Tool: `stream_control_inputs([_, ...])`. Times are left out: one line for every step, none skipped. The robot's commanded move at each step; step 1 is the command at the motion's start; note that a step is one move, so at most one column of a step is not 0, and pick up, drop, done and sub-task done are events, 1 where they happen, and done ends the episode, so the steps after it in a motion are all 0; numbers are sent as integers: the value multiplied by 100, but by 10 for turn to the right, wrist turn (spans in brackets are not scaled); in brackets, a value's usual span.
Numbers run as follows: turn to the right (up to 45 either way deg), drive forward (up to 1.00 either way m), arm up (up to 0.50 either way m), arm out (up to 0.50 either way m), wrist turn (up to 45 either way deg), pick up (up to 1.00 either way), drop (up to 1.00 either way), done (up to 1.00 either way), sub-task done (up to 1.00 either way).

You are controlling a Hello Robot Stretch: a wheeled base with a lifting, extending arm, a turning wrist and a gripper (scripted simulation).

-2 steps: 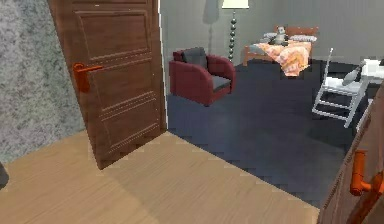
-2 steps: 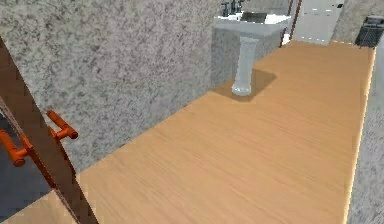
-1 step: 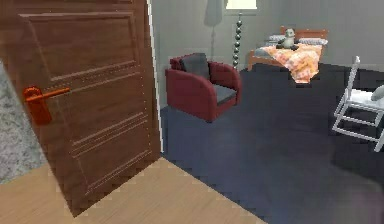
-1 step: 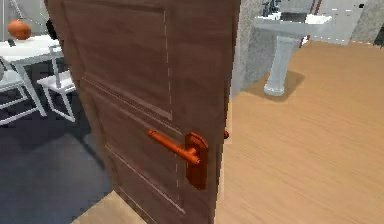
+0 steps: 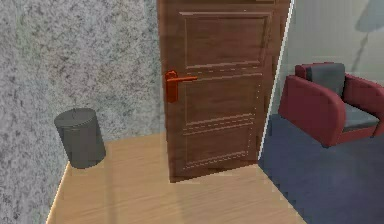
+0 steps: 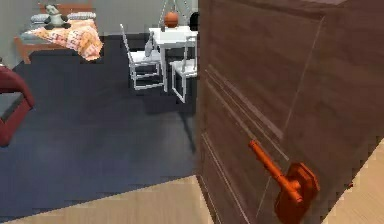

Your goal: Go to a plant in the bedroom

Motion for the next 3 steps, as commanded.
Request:
stream_control_inputs([0, 5, 0, 0, 0, 0, 0, 0, 0])
stream_control_inputs([450, 0, 0, 0, 0, 0, 0, 0, 0])
stream_control_inputs([180, 0, 0, 0, 0, 0, 0, 0, 0])
